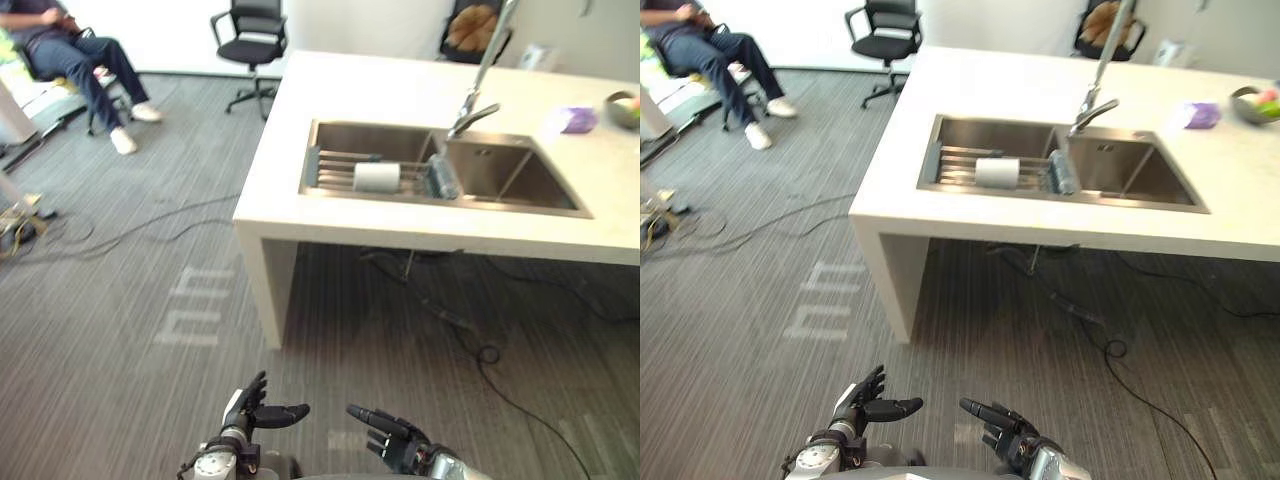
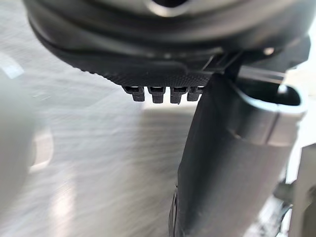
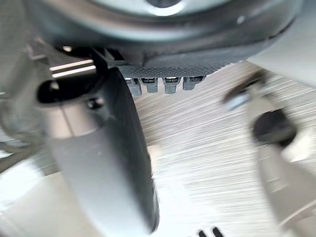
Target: Walk over to the sink, pick up the cup, carry it to the dishwasher, place the cup inside the dishwasher, then close the dishwasher door
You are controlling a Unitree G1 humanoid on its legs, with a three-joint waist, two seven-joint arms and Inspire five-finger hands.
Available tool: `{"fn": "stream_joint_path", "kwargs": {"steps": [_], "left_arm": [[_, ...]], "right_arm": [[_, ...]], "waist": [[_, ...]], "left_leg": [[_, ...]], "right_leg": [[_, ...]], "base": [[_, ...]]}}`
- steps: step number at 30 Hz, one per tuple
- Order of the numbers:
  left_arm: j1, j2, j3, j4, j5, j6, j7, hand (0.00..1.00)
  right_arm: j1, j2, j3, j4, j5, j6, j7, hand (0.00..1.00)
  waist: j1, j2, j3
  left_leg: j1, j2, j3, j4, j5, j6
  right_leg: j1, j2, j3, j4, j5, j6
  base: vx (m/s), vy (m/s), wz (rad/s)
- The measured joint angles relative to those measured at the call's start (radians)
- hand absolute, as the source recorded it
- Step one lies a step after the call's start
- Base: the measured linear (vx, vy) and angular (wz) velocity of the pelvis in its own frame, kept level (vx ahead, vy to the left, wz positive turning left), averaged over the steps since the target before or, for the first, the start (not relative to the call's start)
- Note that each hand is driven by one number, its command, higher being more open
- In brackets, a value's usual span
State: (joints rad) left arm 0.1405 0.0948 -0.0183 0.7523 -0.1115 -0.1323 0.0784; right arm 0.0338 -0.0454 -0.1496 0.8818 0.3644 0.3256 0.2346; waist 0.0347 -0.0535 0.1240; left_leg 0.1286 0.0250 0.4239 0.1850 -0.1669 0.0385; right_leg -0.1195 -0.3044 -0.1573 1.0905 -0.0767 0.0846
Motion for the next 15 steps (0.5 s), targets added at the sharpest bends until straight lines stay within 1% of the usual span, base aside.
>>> {"fn": "stream_joint_path", "kwargs": {"steps": [1, 2, 3, 4, 5, 6, 7, 8, 9, 10, 11, 12, 13, 14, 15], "left_arm": [[-0.024, 0.003, 0.017, -0.006, -0.031, -0.018, 0.054, 1.00], [-0.046, 0.001, 0.038, -0.006, -0.049, -0.027, 0.098, 1.00], [-0.062, 0.001, 0.054, -0.007, -0.056, -0.032, 0.131, 1.00], [-0.097, 0.002, 0.107, -0.007, -0.074, -0.062, 0.186, 1.00], [-0.106, 0.006, 0.128, -0.009, -0.091, -0.078, 0.194, 1.00], [-0.111, 0.013, 0.154, -0.020, -0.128, -0.100, 0.202, 1.00], [-0.105, 0.027, 0.194, -0.059, -0.169, -0.122, 0.207, 1.00], [-0.103, 0.014, 0.237, -0.081, -0.208, -0.147, 0.213, 1.00], [-0.093, 0.004, 0.252, -0.104, -0.223, -0.156, 0.220, 1.00], [-0.076, -0.012, 0.268, -0.164, -0.239, -0.193, 0.228, 1.00], [-0.069, -0.019, 0.278, -0.218, -0.243, -0.239, 0.229, 1.00], [-0.068, -0.020, 0.281, -0.244, -0.243, -0.252, 0.230, 1.00], [-0.070, -0.020, 0.283, -0.290, -0.242, -0.275, 0.231, 1.00], [-0.071, -0.020, 0.283, -0.328, -0.242, -0.290, 0.240, 1.00], [-0.071, -0.020, 0.284, -0.345, -0.241, -0.295, 0.247, 1.00]], "right_arm": [[-0.017, -0.004, -0.003, 0.002, -0.003, 0.000, -0.002, 1.00], [-0.032, -0.007, -0.007, 0.016, -0.005, 0.004, -0.006, 1.00], [-0.038, -0.007, -0.012, 0.020, -0.005, 0.009, -0.007, 1.00], [-0.040, -0.007, -0.022, 0.026, -0.004, 0.011, -0.007, 1.00], [-0.042, -0.008, -0.023, 0.030, -0.004, 0.012, -0.007, 1.00], [-0.042, -0.011, -0.025, 0.033, -0.002, 0.015, -0.006, 1.00], [-0.040, -0.008, -0.032, 0.036, -0.002, 0.015, -0.003, 1.00], [-0.045, -0.016, -0.033, 0.036, -0.004, 0.012, 0.004, 1.00], [-0.042, -0.029, -0.033, 0.034, -0.005, 0.012, 0.006, 1.00], [-0.041, -0.047, -0.034, 0.040, -0.009, 0.015, 0.016, 1.00], [-0.041, -0.054, -0.034, 0.042, -0.015, 0.018, 0.027, 1.00], [-0.040, -0.055, -0.033, 0.042, -0.017, 0.019, 0.033, 1.00], [-0.036, -0.055, -0.033, 0.042, -0.024, 0.022, 0.051, 1.00], [-0.033, -0.057, -0.033, 0.042, -0.041, 0.024, 0.067, 1.00], [-0.033, -0.058, -0.032, 0.044, -0.047, 0.025, 0.074, 1.00]], "waist": [[-0.006, 0.002, 0.001], [-0.009, 0.003, 0.002], [-0.011, 0.005, 0.003], [-0.016, 0.005, 0.003], [-0.020, 0.003, 0.004], [-0.022, -0.003, 0.007], [-0.021, -0.034, 0.018], [-0.018, -0.010, 0.032], [-0.022, 0.011, 0.028], [-0.018, 0.037, 0.023], [-0.014, 0.052, 0.020], [-0.014, 0.052, 0.020], [-0.014, 0.051, 0.019], [-0.014, 0.050, 0.017], [-0.014, 0.051, 0.016]], "left_leg": [[0.017, 0.013, -0.004, -0.009, 0.006, -0.006], [0.025, 0.033, -0.013, -0.004, 0.007, -0.010], [0.027, 0.048, -0.022, -0.004, 0.006, -0.017], [0.030, 0.081, -0.053, -0.004, 0.002, -0.044], [0.033, 0.090, -0.065, -0.004, 0.000, -0.055], [0.048, 0.094, -0.078, -0.006, -0.005, -0.073], [0.081, 0.075, -0.085, -0.004, -0.023, -0.102], [0.111, 0.101, -0.085, 0.003, -0.039, -0.122], [0.108, 0.127, -0.088, 0.002, -0.044, -0.131], [0.108, 0.158, -0.087, -0.004, -0.050, -0.159], [0.107, 0.182, -0.083, -0.007, -0.049, -0.168], [0.106, 0.193, -0.083, -0.007, -0.049, -0.170], [0.110, 0.213, -0.083, -0.009, -0.046, -0.183], [0.120, 0.227, -0.081, -0.015, -0.045, -0.184], [0.126, 0.233, -0.077, -0.020, -0.044, -0.186]], "right_leg": [[-0.039, -0.012, -0.064, -0.055, -0.057, 0.001], [-0.054, -0.009, -0.121, -0.142, -0.090, 0.003], [-0.054, -0.002, -0.164, -0.218, -0.102, -0.002], [-0.046, 0.024, -0.243, -0.441, -0.102, -0.007], [-0.037, 0.032, -0.258, -0.535, -0.092, -0.010], [-0.022, 0.036, -0.264, -0.671, -0.028, -0.023], [-0.010, 0.020, -0.245, -0.783, 0.154, -0.044], [0.013, 0.039, -0.239, -0.759, 0.106, -0.041], [0.016, 0.063, -0.238, -0.762, 0.106, -0.040], [0.021, 0.105, -0.228, -0.786, 0.096, -0.045], [0.030, 0.135, -0.230, -0.812, 0.085, -0.057], [0.033, 0.148, -0.234, -0.821, 0.085, -0.058], [0.046, 0.171, -0.244, -0.842, 0.084, -0.064], [0.063, 0.191, -0.249, -0.864, 0.086, -0.070], [0.069, 0.199, -0.249, -0.872, 0.086, -0.071]], "base": [[0.24, -0.001, 0.05], [0.22, -0.052, 0.17], [0.33, -0.178, 0.39], [0.27, -0.203, 0.45], [0.27, -0.226, 0.51], [0.28, -0.287, 0.30], [0.28, -0.317, 0.13], [0.30, -0.377, 0.03], [0.16, -0.229, -0.07], [0.21, -0.268, -0.09], [0.15, -0.188, -0.12], [0.14, -0.209, -0.08], [0.06, -0.132, 0.00], [0.06, -0.112, -0.01], [0.04, -0.065, -0.08]]}}
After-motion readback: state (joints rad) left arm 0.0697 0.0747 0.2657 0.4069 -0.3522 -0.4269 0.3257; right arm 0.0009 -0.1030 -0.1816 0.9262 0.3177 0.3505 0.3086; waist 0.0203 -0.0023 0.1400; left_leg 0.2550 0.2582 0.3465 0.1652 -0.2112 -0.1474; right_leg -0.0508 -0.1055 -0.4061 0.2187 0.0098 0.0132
